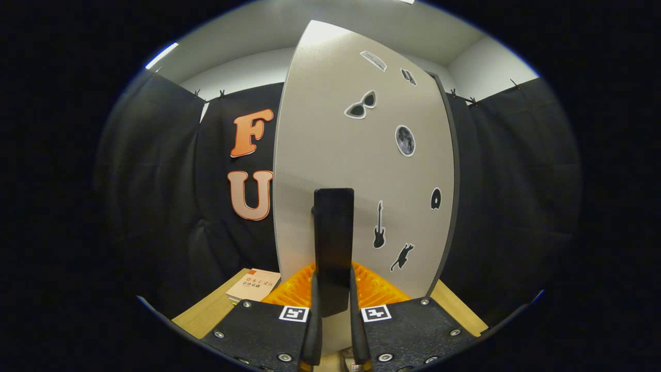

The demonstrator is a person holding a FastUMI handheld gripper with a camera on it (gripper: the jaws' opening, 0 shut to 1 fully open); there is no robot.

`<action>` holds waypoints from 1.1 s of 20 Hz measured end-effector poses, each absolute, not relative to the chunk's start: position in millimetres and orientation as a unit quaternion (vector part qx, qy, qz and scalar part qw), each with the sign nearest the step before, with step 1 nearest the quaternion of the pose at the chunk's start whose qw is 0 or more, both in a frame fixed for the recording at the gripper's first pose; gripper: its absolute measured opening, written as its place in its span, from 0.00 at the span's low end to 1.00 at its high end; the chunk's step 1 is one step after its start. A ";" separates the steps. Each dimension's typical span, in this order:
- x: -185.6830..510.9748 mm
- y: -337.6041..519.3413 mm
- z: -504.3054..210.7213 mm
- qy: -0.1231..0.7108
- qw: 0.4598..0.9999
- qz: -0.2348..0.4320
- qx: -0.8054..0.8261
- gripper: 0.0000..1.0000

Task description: Open the shoe cabinet door, grab the shoes and put them into the shoe cabinet, then close the shoe cabinet door.

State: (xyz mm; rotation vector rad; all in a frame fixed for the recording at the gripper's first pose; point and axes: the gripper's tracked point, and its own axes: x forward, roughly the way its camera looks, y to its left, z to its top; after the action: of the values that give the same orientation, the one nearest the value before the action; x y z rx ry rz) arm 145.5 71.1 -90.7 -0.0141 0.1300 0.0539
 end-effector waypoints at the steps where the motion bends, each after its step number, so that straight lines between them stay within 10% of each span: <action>1: 137.5 63.3 -91.9 0.067 0.997 0.033 -0.005 0.23; 22: 51.2 -87.9 -84.4 0.044 0.996 0.069 0.016 0.22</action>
State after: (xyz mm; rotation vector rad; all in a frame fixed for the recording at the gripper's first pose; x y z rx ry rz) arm 51.2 -87.9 -84.4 0.0319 0.0886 0.1385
